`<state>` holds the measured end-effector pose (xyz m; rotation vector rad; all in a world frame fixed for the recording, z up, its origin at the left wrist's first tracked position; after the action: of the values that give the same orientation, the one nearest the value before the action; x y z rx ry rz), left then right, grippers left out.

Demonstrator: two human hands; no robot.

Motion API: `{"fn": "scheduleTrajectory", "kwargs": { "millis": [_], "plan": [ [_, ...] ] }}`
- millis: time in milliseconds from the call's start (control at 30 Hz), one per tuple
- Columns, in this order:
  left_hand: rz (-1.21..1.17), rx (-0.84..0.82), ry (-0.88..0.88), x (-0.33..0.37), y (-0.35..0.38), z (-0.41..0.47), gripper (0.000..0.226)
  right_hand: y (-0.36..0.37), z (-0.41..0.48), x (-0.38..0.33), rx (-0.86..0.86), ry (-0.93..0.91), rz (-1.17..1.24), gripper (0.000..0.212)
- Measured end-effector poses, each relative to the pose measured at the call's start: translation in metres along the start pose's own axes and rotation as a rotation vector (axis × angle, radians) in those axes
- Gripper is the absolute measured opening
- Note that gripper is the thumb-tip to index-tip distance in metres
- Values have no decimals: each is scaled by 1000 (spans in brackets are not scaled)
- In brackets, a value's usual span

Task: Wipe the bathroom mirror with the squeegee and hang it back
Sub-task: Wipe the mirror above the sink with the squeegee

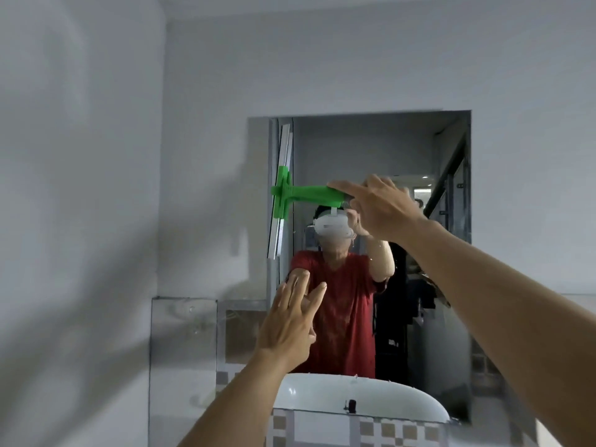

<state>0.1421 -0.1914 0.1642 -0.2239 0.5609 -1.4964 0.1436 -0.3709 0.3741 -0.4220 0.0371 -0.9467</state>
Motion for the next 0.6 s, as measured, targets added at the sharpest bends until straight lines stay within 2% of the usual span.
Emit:
{"fn": "scheduleTrajectory", "kwargs": {
  "millis": [433, 600],
  "plan": [
    [-21, 41, 20, -10, 15, -1, 105, -10, 34, -13, 4, -103, -169, 74],
    [-32, 25, 13, -12, 16, 0, 106, -13, 12, 6, -5, -45, -156, 75]
  ]
}}
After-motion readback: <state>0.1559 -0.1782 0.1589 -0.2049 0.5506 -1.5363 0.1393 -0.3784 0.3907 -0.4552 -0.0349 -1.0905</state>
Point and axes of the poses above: each hand's wrist, its own z-axis towards the middle knuckle, its own y-axis out of the palm, x = y × z, the point moved 4 cm from there along z, towards the middle knuckle, and after that the axes turned 15 degrees about x, right-handed, at the moved point
